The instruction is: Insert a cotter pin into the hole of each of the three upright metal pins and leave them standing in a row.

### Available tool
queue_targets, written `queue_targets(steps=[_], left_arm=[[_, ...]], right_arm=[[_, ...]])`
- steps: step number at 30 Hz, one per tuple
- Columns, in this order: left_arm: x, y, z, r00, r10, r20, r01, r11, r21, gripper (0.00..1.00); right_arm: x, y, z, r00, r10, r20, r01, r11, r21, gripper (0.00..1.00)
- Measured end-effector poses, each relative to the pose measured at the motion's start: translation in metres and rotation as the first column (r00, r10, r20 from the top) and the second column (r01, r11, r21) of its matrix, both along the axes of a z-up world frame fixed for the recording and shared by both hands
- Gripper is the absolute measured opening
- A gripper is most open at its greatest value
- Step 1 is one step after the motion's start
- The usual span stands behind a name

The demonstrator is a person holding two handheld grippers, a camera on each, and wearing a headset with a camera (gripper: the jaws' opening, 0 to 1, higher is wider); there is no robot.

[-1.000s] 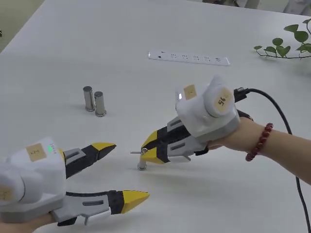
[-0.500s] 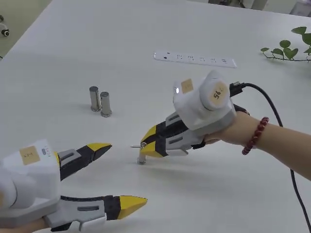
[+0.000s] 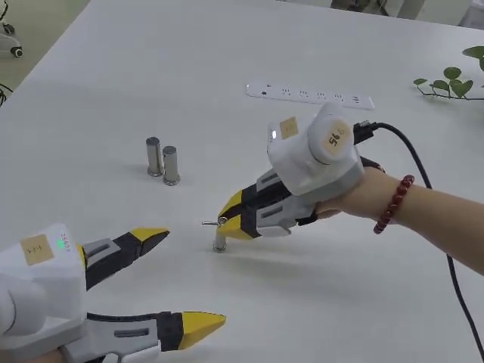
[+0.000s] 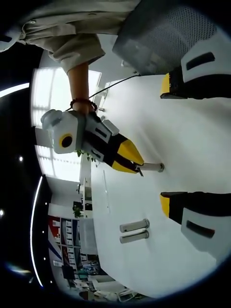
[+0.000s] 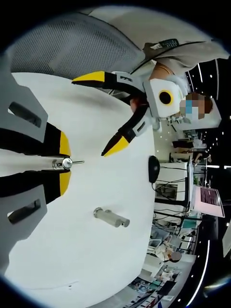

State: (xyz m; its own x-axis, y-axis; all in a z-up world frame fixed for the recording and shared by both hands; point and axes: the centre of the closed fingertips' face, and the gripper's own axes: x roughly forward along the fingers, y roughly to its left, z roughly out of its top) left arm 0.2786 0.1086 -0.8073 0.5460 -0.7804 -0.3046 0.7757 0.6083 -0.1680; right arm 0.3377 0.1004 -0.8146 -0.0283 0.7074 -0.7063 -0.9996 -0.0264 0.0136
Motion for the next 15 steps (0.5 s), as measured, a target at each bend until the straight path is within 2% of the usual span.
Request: queue_targets(steps=[15], left_arm=[[-0.0017,0.0034,0.0001,1.000,0.007,-0.004,-0.007,1.000,0.000,0.79]], right_arm=[[0.0063,0.0060,-0.0026,1.000,0.001,-0.009,-0.001,1.000,-0.023,0.10]])
